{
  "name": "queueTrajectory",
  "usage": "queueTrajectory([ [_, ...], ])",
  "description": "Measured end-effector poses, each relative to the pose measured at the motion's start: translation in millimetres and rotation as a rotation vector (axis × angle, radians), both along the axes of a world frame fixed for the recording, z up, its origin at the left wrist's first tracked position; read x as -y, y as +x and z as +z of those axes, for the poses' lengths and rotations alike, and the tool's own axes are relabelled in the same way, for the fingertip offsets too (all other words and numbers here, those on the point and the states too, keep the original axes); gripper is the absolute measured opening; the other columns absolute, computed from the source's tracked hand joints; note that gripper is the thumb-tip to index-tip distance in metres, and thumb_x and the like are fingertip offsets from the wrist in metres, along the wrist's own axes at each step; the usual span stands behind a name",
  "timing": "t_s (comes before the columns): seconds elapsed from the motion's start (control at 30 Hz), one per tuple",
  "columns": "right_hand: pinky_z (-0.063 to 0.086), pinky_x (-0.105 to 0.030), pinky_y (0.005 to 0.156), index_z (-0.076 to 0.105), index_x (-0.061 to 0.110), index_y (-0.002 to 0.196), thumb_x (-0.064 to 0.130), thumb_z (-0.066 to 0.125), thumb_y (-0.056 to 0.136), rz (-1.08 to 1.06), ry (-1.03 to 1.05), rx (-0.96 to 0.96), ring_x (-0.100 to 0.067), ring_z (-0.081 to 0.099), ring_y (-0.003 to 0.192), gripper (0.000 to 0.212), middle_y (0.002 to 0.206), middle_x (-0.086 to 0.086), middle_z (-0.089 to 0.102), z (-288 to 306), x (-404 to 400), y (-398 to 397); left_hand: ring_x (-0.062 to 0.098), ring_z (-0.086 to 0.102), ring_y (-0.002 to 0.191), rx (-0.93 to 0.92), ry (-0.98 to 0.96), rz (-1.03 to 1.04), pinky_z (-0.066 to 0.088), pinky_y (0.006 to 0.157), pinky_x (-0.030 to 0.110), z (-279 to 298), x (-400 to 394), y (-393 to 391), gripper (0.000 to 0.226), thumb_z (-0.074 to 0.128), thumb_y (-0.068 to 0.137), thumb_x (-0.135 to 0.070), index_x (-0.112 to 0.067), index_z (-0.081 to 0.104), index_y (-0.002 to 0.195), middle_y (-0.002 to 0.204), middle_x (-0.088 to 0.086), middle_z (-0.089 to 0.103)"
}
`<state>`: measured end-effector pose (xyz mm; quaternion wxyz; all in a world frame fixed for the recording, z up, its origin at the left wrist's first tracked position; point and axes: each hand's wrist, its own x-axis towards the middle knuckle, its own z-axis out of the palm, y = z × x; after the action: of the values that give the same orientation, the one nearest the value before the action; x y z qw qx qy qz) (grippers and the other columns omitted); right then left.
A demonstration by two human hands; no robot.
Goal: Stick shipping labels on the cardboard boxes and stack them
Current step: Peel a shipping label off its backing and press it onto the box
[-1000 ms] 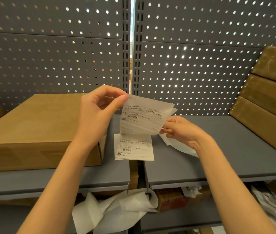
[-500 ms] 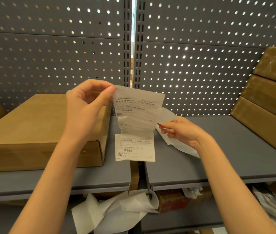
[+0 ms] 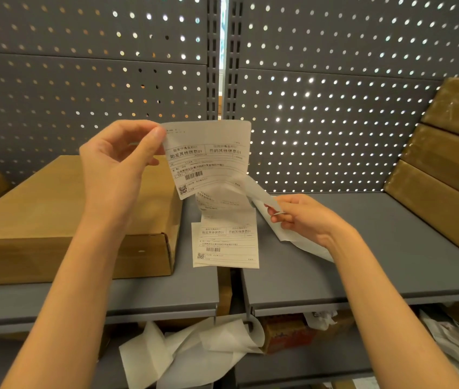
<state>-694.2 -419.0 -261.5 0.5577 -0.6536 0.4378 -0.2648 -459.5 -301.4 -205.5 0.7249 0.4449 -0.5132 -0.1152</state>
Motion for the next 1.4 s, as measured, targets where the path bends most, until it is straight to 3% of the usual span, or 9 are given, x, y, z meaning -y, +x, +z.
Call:
queueTrajectory([
  [0.17,0.032,-0.022,0.061,0.065,0.015,0.075,0.024,0.057,0.093,-0.029,0.011,0.021,-0.008,0.049,0.062,0.022,0.061,0.008,0.055,0,-2,-1,0.009,0.064,0.077,-0.007,-0.029,0.033,0.051,0.068,0.021,3,-4,6,0.003,0.063,0.089,-0.021,-0.023,0.065,0.087,0.082,-0.011,0.071],
  [0.4,0.032,-0.022,0.06,0.067,0.016,0.078,0.021,0.057,0.093,-0.053,0.033,0.037,-0.008,0.051,0.063,0.019,0.07,0.002,0.057,0,-3,-1,0.011,0.064,0.079,-0.074,-0.093,0.065,0.049,0.069,0.024,6,-8,21,0.005,0.063,0.087,-0.025,-0.028,0.067,0.085,0.083,-0.01,0.071],
  [0.5,0.031,-0.023,0.059,0.063,0.016,0.085,0.009,0.05,0.095,-0.101,0.052,0.083,-0.009,0.051,0.063,0.018,0.076,0.001,0.059,-2,-4,-2,0.008,0.064,0.082,-0.124,-0.124,0.101,0.048,0.07,0.02,7,-10,25,0.004,0.064,0.086,-0.03,-0.032,0.066,0.084,0.087,-0.011,0.07],
  [0.6,0.032,-0.02,0.057,0.064,0.015,0.083,0.014,0.051,0.095,-0.072,0.045,0.094,-0.004,0.049,0.054,0.017,0.062,0.009,0.058,0,-6,-3,0.007,0.065,0.085,-0.154,-0.135,0.117,0.048,0.071,0.019,7,-11,24,0.003,0.063,0.086,-0.029,-0.031,0.065,0.085,0.087,-0.012,0.069],
  [0.7,0.04,-0.02,0.062,0.067,0.012,0.094,0.021,0.056,0.093,-0.106,0.036,0.05,-0.007,0.054,0.064,0.014,0.071,0.005,0.06,1,-4,-3,0.006,0.065,0.081,-0.13,-0.111,0.112,0.049,0.069,0.019,7,-11,20,0.003,0.063,0.088,-0.024,-0.026,0.065,0.087,0.082,-0.013,0.07],
  [0.83,0.033,-0.021,0.058,0.066,0.015,0.091,0.021,0.058,0.092,-0.136,0.038,0.076,-0.01,0.053,0.065,0.011,0.074,0.002,0.057,3,-2,-4,0.009,0.066,0.083,-0.076,-0.049,0.105,0.052,0.071,0.022,3,-12,13,0.003,0.062,0.089,-0.022,-0.023,0.065,0.091,0.084,-0.012,0.07],
  [1.1,0.036,-0.023,0.063,0.065,0.014,0.093,0.021,0.055,0.093,-0.101,-0.019,0.107,-0.011,0.052,0.069,0.012,0.077,0.002,0.057,10,-16,-4,0.002,0.062,0.07,-0.042,0.063,0.111,0.047,0.061,0.015,-1,-7,-7,0.01,0.064,0.087,-0.016,-0.024,0.065,0.082,0.081,-0.005,0.068],
  [1.4,0.047,-0.026,0.08,0.067,0.022,0.088,0.027,0.064,0.085,0.028,-0.155,0.322,-0.009,0.061,0.079,0.007,0.08,0.009,0.066,48,-44,11,0.008,0.062,0.078,0.006,0.158,0.124,0.047,0.06,0.014,4,-9,-21,0.006,0.062,0.088,-0.017,-0.021,0.065,0.084,0.089,-0.001,0.069],
])
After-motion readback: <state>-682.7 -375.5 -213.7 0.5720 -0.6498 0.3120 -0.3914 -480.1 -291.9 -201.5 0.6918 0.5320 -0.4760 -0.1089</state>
